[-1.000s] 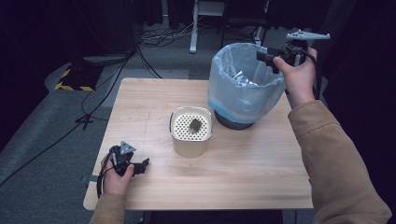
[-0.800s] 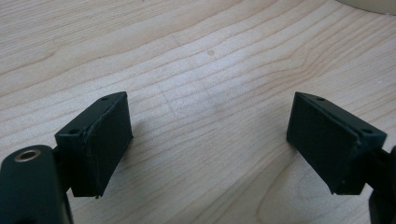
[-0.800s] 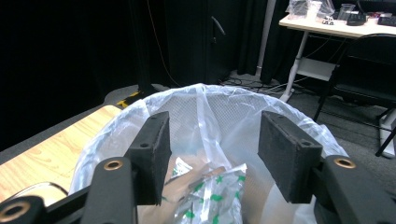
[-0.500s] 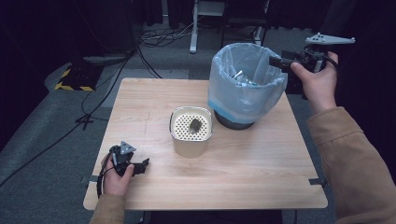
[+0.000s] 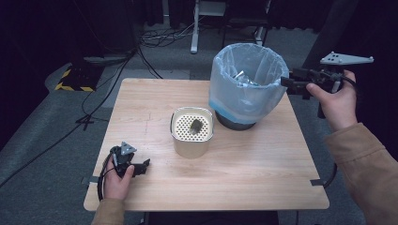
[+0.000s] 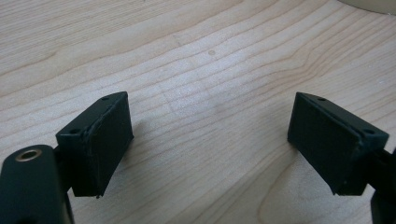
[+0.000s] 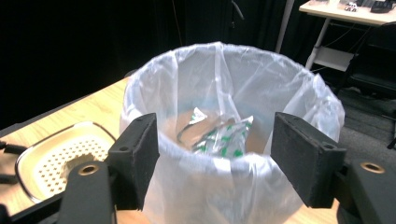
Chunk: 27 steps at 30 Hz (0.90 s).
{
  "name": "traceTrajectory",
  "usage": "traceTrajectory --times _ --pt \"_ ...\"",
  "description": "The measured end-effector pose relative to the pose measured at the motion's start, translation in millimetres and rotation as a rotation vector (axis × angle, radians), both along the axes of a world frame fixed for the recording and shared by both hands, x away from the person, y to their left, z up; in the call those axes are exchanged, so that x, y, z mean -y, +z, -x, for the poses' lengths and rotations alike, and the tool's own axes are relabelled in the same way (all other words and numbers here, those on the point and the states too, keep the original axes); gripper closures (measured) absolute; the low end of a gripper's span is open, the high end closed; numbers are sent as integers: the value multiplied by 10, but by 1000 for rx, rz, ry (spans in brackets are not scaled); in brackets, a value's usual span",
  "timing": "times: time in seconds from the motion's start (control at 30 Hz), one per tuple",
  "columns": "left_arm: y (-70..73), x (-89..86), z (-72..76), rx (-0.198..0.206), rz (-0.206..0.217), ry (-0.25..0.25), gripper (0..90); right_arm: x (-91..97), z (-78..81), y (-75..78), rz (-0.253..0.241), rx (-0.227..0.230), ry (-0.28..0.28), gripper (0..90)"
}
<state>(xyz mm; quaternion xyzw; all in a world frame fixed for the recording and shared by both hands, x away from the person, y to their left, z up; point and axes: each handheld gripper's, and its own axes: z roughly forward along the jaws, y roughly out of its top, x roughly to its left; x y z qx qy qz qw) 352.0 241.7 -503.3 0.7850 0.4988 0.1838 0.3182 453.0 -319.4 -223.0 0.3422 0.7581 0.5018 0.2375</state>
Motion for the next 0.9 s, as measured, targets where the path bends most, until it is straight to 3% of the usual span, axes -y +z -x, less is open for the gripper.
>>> traceTrajectory --times 0.47,0.9 --pt "0 -34 -18 5 -7 -17 137 246 124 -353 3 -47 -8 310" --pt "3 -36 -22 1 -8 -16 130 396 296 -877 27 -119 -14 311"
